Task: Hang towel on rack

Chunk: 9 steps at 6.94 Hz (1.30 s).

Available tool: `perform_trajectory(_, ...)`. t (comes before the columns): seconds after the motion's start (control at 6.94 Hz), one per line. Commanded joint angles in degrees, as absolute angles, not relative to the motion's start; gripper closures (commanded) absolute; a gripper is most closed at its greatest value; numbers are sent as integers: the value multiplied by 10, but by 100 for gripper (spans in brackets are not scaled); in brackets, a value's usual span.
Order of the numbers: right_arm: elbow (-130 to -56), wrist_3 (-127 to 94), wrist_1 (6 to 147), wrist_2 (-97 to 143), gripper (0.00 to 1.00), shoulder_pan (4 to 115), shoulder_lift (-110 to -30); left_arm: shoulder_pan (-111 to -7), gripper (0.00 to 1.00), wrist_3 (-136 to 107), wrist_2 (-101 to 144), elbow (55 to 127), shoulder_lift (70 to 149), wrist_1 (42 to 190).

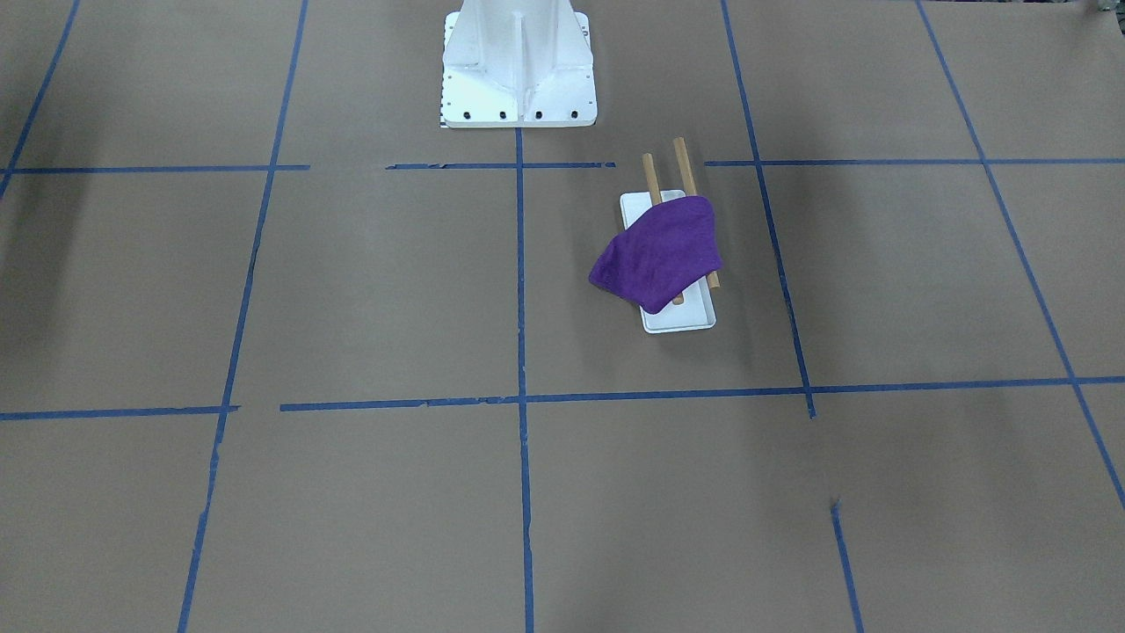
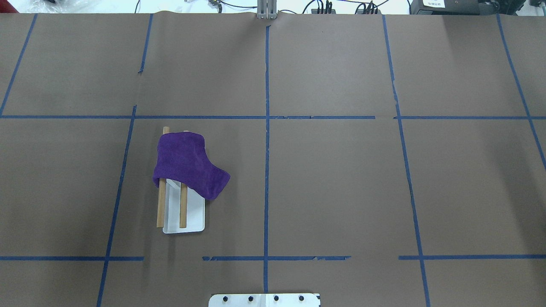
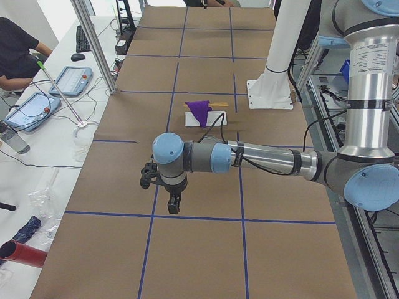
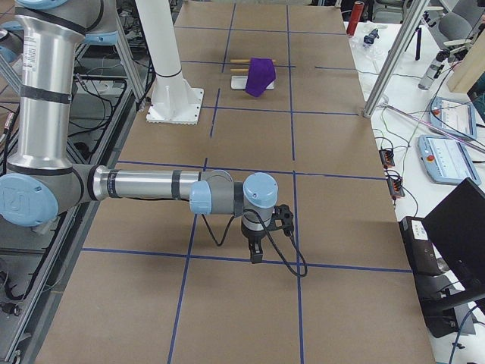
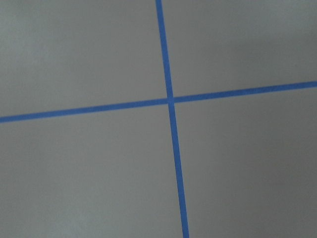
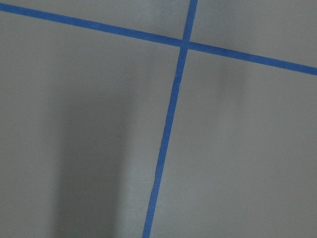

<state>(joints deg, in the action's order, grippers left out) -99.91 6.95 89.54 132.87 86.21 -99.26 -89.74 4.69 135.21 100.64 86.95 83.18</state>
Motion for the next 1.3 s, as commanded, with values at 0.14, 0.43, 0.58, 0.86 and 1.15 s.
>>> perform_trajectory(0.14, -1007, 69, 896, 1351, 0, 862, -992, -896, 0, 44, 1367, 989, 868, 877)
perform_trajectory(0.43, -1026, 68, 917, 1358, 0, 862, -997, -895, 0, 45, 1373, 983, 870, 882)
perform_trajectory(0.58, -1029, 68, 922, 1367, 0, 862, -998, -895, 0, 46, 1373, 983, 869, 881)
perform_trajectory(0.86, -1028, 68, 922, 1368, 0, 862, -998, -893, 0, 46, 1372, 979, 868, 877)
perform_trajectory(1.15, -1028, 68, 922, 1368, 0, 862, -998, -888, 0, 47, 1373, 981, 860, 881)
